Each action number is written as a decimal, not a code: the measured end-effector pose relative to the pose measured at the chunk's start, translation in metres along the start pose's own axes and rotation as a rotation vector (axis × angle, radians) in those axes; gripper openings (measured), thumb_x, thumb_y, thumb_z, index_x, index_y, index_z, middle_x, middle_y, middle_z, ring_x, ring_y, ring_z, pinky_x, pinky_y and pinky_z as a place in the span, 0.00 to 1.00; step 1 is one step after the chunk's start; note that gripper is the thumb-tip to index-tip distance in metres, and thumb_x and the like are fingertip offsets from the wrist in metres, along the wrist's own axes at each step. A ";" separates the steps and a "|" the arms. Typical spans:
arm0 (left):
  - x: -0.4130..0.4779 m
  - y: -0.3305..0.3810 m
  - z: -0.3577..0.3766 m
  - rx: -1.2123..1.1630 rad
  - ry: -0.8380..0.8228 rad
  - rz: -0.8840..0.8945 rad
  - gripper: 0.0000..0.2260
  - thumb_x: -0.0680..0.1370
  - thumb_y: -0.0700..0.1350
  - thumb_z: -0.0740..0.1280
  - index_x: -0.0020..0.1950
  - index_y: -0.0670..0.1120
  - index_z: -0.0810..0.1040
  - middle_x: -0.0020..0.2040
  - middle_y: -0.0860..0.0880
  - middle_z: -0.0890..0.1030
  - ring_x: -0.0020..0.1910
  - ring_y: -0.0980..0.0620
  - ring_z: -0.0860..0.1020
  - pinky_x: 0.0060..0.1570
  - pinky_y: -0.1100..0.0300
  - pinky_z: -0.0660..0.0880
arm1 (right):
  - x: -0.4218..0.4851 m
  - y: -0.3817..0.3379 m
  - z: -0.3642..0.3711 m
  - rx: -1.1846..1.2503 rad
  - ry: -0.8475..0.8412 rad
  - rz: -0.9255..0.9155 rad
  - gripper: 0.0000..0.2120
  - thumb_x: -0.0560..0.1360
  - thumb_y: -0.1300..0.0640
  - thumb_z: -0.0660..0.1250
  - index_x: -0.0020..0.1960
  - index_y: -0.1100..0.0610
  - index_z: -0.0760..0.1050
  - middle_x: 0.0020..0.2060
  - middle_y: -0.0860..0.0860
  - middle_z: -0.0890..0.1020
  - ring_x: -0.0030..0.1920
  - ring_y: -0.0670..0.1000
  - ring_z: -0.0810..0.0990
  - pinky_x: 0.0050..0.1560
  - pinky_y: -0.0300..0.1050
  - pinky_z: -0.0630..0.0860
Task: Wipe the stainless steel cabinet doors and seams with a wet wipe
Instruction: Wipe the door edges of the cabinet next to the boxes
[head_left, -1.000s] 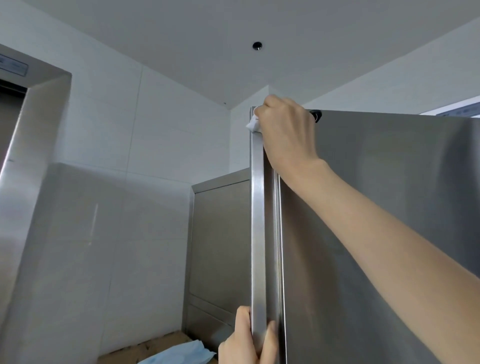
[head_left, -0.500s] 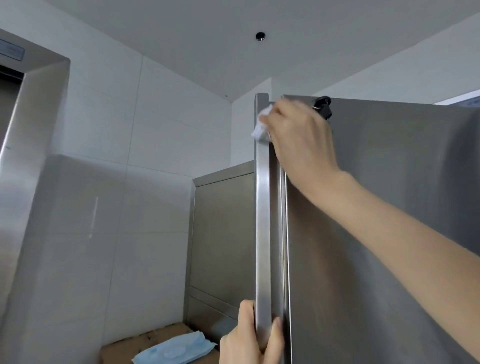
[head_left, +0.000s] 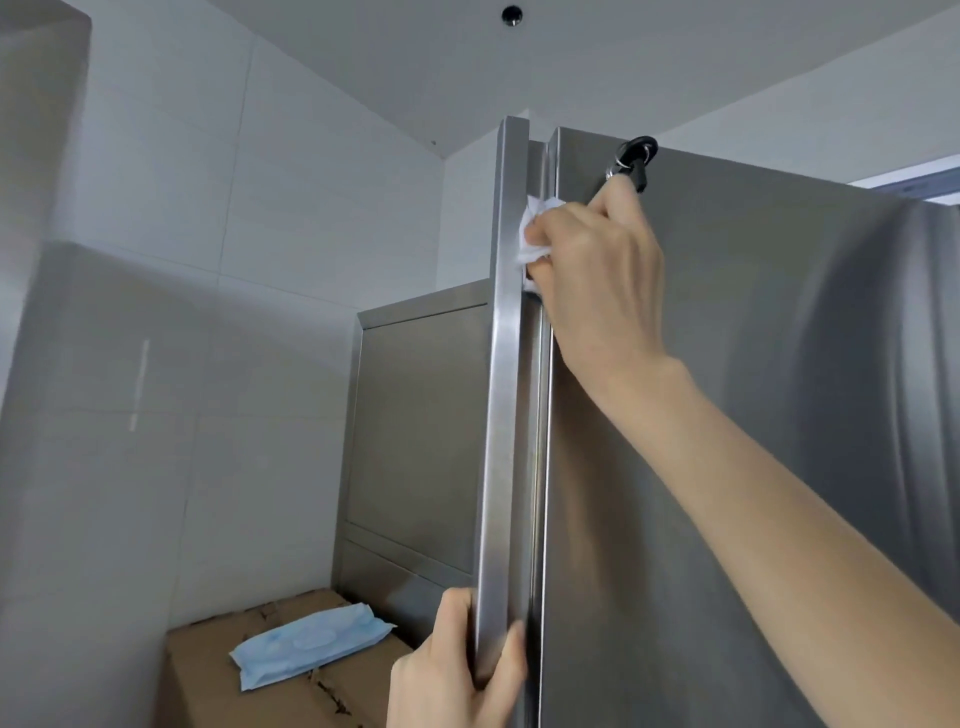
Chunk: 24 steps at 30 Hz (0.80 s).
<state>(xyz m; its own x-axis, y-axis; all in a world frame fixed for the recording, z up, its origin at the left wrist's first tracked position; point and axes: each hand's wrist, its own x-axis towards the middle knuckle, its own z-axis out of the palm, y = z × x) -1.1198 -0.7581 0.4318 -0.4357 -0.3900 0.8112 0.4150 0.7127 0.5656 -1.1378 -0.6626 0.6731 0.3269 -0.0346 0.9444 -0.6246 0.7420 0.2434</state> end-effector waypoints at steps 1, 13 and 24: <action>-0.001 0.000 -0.001 -0.002 -0.003 0.009 0.15 0.64 0.61 0.64 0.46 0.72 0.63 0.31 0.69 0.75 0.33 0.67 0.76 0.34 0.77 0.68 | -0.003 -0.002 0.000 -0.014 0.025 0.011 0.06 0.67 0.72 0.69 0.32 0.66 0.76 0.26 0.57 0.75 0.34 0.57 0.75 0.31 0.41 0.63; 0.001 -0.005 0.001 0.014 0.008 0.086 0.14 0.66 0.57 0.66 0.48 0.65 0.65 0.35 0.72 0.75 0.36 0.65 0.76 0.33 0.78 0.68 | 0.012 0.008 0.011 -0.094 -0.204 0.023 0.07 0.76 0.60 0.62 0.45 0.58 0.79 0.40 0.48 0.72 0.44 0.48 0.63 0.40 0.37 0.55; 0.001 -0.004 0.001 0.028 -0.004 0.016 0.12 0.68 0.55 0.69 0.46 0.62 0.68 0.36 0.73 0.75 0.36 0.67 0.77 0.35 0.77 0.69 | 0.013 0.009 0.011 -0.187 -0.248 0.067 0.10 0.77 0.57 0.58 0.54 0.52 0.77 0.37 0.46 0.74 0.45 0.49 0.58 0.45 0.40 0.54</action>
<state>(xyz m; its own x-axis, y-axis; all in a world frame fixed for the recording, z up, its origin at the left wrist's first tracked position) -1.1230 -0.7609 0.4303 -0.4324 -0.3763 0.8194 0.3998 0.7346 0.5482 -1.1471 -0.6639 0.6898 0.0922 -0.1262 0.9877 -0.4906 0.8574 0.1553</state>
